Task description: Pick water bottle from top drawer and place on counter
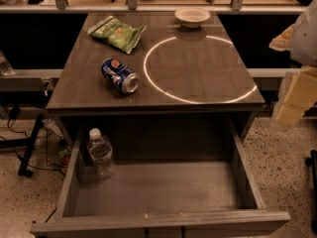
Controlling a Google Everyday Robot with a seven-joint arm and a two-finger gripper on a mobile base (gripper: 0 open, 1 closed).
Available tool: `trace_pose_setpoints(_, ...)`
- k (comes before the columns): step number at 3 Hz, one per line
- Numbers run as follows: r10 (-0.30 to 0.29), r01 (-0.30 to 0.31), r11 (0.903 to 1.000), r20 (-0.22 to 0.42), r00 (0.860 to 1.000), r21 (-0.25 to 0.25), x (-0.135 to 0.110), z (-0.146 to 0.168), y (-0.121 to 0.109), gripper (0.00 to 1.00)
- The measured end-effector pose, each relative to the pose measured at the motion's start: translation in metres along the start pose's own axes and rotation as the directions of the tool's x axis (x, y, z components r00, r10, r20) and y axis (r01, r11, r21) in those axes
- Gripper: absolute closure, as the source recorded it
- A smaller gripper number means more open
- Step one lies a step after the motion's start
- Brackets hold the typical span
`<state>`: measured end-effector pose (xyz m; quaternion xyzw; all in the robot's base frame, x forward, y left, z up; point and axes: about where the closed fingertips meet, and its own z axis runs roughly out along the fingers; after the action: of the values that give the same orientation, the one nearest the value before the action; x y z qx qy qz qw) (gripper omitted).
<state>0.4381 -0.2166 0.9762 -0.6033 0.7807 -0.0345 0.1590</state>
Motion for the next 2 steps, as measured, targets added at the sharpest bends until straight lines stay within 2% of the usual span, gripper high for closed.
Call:
trace_pose_setpoints(1,0.000,0.000,1.0000,0.000,1.000,0.000,0.000,0.000,0.000,0.00)
trace_pose_setpoints(2,0.011,-0.010,0.9997,0.048,0.999,-0.020,-0.008,0.011,-0.006,0.00)
